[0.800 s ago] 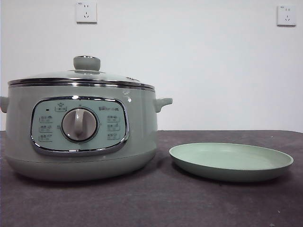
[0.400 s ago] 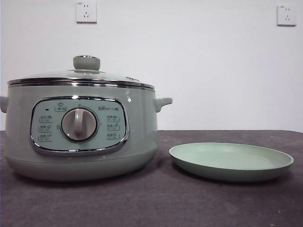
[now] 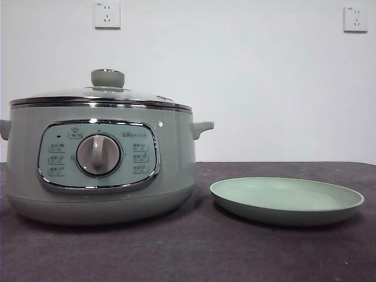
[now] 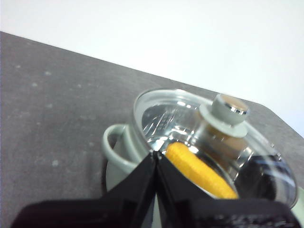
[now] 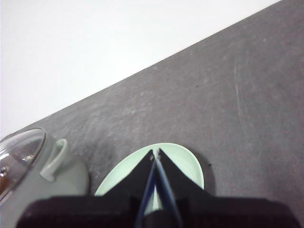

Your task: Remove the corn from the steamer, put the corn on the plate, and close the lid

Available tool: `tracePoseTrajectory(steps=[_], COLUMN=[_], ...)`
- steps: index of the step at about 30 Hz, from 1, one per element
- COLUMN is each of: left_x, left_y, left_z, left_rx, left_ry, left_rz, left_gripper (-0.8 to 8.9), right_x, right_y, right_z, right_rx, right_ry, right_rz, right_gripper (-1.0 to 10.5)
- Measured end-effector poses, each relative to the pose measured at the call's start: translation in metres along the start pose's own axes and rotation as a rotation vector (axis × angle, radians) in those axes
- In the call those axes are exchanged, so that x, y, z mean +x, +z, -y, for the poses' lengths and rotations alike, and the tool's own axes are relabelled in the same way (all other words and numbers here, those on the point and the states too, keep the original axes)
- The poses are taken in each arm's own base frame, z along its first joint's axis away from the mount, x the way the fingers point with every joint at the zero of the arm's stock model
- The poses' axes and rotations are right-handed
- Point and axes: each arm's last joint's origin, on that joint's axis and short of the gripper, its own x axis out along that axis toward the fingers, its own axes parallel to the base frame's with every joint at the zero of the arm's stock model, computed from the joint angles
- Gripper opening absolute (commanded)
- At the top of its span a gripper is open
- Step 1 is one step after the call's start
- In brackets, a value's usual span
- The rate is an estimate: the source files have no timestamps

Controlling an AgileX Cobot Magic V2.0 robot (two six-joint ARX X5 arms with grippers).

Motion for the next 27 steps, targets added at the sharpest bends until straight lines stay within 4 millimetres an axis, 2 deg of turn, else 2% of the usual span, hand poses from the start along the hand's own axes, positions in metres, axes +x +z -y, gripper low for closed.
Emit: tracePoseTrajectory(steps=[8, 13, 18, 20, 25, 26, 27], left_x=[0.008, 0.022, 0.042, 0.050, 0.066, 0.068, 0.069], left_y=[0.043, 0.067, 0.081, 0.084, 0.087, 0.087, 0.088], left_z=[0.018, 0.027, 0.032, 0.032, 0.031, 0.031, 0.031], left_rx=[0.052, 0.102, 0.117, 0.103, 0.085, 0.084, 0.084], left_ry=[-0.074, -0.149, -0.219, -0.243, -0.273, -0.277, -0.279], left_rz=[-0.070, -0.198, -0.359, -0.423, -0.517, -0.522, -0.524], left_gripper=[-0.06, -0.05, -0.03, -0.03, 0.19, 0.88, 2.01], right_x=[0.013, 0.031, 0.050, 0.055, 0.066, 0.067, 0.067], right_y=[0.057, 0.088, 0.111, 0.116, 0.117, 0.116, 0.116], right_z=[-0.031, -0.050, -0.063, -0.066, -0.065, -0.065, -0.065], right_rx=[-0.104, -0.151, -0.183, -0.203, -0.251, -0.256, -0.260], right_ry=[0.130, 0.290, 0.408, 0.420, 0.419, 0.415, 0.415], right_rz=[-0.139, -0.312, -0.467, -0.517, -0.574, -0.578, -0.580], right_gripper=[0.0, 0.0, 0.1, 0.6, 3.3, 3.6, 3.9])
